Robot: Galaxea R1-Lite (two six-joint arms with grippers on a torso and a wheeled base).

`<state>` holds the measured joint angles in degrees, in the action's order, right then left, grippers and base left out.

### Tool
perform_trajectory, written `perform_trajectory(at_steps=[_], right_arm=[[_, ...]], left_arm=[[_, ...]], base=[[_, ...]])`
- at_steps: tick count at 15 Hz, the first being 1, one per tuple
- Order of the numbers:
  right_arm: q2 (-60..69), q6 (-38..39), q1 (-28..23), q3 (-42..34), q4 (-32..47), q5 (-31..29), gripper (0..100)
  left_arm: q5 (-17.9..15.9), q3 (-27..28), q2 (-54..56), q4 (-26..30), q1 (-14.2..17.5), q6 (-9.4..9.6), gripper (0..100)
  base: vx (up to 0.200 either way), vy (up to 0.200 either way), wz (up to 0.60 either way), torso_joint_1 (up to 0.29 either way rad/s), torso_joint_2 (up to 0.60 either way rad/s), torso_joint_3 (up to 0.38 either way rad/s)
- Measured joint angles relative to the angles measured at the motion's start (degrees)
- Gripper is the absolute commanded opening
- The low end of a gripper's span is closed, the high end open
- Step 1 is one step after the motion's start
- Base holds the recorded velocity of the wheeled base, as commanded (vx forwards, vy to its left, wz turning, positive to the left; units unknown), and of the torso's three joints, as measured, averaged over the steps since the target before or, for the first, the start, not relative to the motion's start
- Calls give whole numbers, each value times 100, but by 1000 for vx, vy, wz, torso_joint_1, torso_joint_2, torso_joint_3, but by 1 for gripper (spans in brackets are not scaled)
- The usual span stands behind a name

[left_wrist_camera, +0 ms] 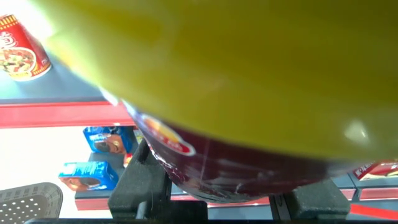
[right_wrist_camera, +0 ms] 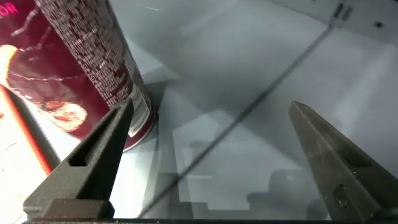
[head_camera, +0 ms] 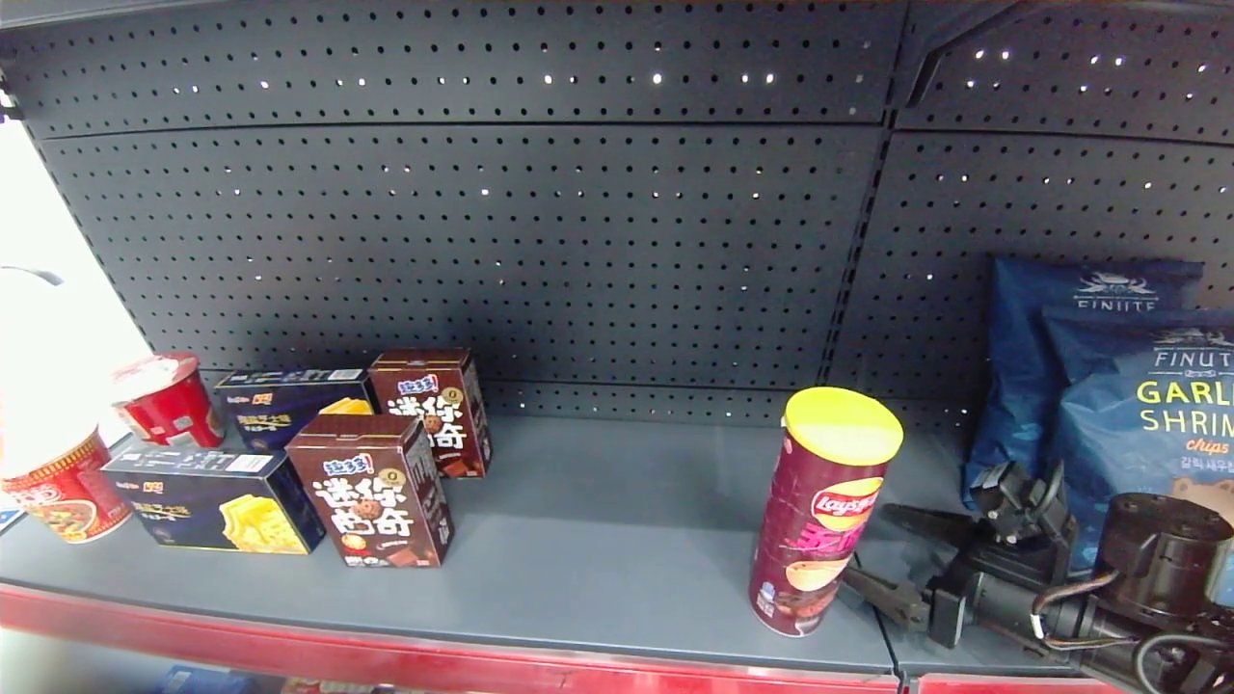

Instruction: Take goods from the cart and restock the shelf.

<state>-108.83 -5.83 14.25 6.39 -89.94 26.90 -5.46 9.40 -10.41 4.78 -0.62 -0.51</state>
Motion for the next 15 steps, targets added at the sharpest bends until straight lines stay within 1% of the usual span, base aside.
perform_trajectory(at_steps=[3, 5, 6, 8, 10, 12, 13, 14, 15], right_arm=[[43, -5, 46, -20, 2, -26, 100], [144, -22, -20, -99, 0, -35, 100], [229, -24, -63, -113, 0, -48, 100], [489, -30, -116, -135, 0, -430, 100], [750, -40, -158, -223, 2, -561, 100], [1059, -143, -271, -312, 110, -606, 100], [1280, -194, -318, -345, 334, -655, 100], [1553, -227, -347, -347, 718, -734, 100], [1844, -246, -345, -308, 1147, -841, 100]], left_arm=[[-1, 7, 5, -2, 0, 0, 0], [-23, 129, -30, -40, -1, 2, 0], [-48, 289, -102, -66, -9, 7, 0], [-140, 746, -461, -82, -32, 29, 0], [-408, 1328, -1007, -88, -74, 40, 0], [-825, 1931, -1682, -98, -119, 41, 0], [-1101, 2226, -2070, -95, -146, 40, 0], [-1339, 2491, -2456, -106, -168, 41, 0], [-1490, 2690, -2793, -163, -183, 49, 0]], base=[[0, 0, 0, 0, 0, 0], [0, 0, 0, 0, 0, 0], [0, 0, 0, 0, 0, 0], [0, 0, 0, 0, 0, 0], [0, 0, 0, 0, 0, 0], [0, 0, 0, 0, 0, 0], [0, 0, 0, 0, 0, 0], [0, 0, 0, 0, 0, 0], [0, 0, 0, 0, 0, 0]])
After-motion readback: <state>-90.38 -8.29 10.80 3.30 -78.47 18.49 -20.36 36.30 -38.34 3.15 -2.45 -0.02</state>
